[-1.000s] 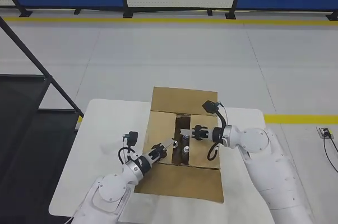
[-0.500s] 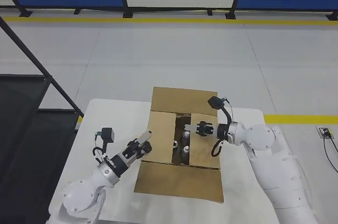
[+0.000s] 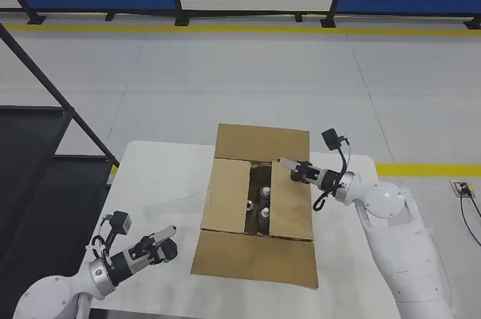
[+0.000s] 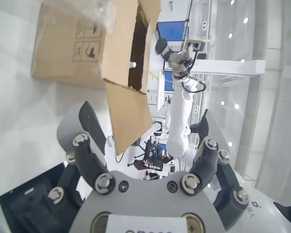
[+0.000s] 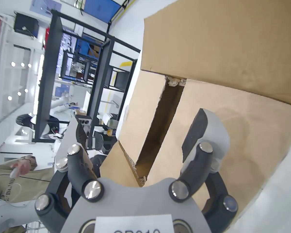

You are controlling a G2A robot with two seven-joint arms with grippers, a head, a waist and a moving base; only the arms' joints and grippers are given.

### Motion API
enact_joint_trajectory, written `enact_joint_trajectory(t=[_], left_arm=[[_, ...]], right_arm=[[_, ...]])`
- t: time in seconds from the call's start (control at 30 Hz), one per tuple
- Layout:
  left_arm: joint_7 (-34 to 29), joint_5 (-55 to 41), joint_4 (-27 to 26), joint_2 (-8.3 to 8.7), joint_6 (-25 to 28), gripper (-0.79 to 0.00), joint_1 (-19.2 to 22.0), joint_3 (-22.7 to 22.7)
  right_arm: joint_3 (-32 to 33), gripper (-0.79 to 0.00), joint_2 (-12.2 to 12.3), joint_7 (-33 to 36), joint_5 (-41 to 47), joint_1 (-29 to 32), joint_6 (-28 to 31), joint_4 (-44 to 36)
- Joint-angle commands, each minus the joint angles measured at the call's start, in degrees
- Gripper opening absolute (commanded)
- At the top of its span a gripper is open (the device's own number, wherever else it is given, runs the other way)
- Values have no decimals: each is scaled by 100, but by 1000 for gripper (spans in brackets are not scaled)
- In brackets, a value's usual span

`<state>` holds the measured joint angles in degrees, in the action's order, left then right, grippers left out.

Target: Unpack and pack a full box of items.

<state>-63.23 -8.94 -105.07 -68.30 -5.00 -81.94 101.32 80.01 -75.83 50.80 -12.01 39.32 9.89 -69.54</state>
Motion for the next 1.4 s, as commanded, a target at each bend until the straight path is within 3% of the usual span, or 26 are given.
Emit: enact_joint_trajectory(t=[0.0, 0.27, 0.4, 0.67, 0.9, 1.37], left_arm=[[-200, 302, 75, 39, 28, 0, 19, -95], [-601, 740, 135, 114, 233, 0, 65, -675], [-624, 607, 120, 137, 254, 0, 108, -792], [-479, 144, -4, 171, 259, 0, 119, -891], [43, -270, -361, 176, 140, 0, 43, -937], [1285, -1123, -753, 142, -255, 0, 225, -1211]], right_arm=[[41, 0, -3, -292, 92, -71, -48, 200], [-26, 0, -54, -1885, -141, -491, -550, 1206], [-169, 0, -108, -2343, -176, -771, -599, 1761], [-614, 0, -294, -2183, 77, -1602, -200, 3274], [-635, 0, -361, -1658, 558, -2097, 695, 4204], [-414, 0, -225, -1025, 975, -2272, 1638, 4524]])
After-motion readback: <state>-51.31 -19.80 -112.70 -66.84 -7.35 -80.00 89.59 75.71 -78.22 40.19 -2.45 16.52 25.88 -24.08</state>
